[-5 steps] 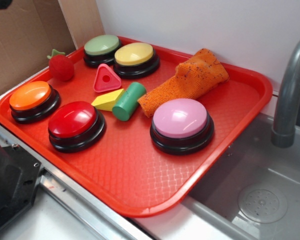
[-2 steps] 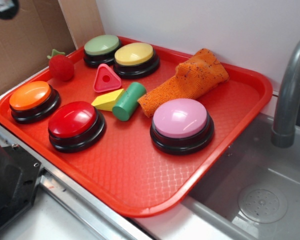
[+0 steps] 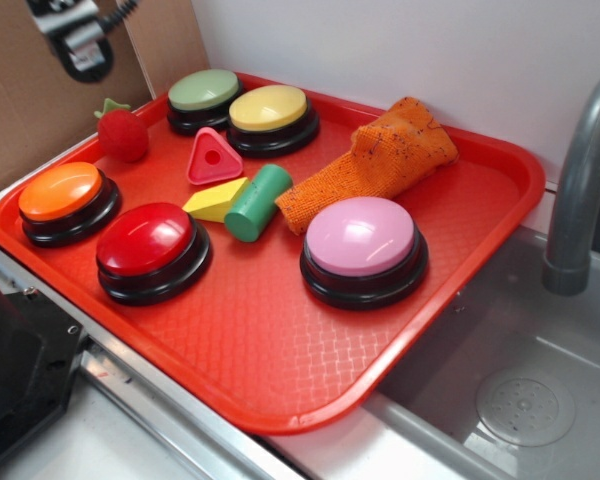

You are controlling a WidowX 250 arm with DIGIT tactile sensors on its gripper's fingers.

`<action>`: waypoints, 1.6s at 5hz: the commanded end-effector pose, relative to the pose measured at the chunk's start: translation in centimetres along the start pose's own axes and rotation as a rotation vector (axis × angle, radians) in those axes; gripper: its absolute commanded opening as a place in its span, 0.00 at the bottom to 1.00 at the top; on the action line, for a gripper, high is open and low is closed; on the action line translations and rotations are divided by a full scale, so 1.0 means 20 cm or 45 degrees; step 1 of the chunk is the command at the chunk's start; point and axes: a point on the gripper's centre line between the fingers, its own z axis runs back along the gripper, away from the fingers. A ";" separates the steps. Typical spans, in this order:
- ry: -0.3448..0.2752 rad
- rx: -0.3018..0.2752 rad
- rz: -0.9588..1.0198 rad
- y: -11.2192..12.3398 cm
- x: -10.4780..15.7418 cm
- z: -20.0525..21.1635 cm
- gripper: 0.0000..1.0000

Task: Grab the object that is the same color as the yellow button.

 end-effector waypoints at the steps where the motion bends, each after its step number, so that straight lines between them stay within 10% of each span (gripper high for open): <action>1: -0.062 -0.092 -0.336 0.10 0.18 -0.22 1.00; 3: -0.113 -0.198 -0.653 0.11 0.27 -0.44 1.00; 8: -0.105 -0.166 -0.922 0.00 0.33 -0.71 1.00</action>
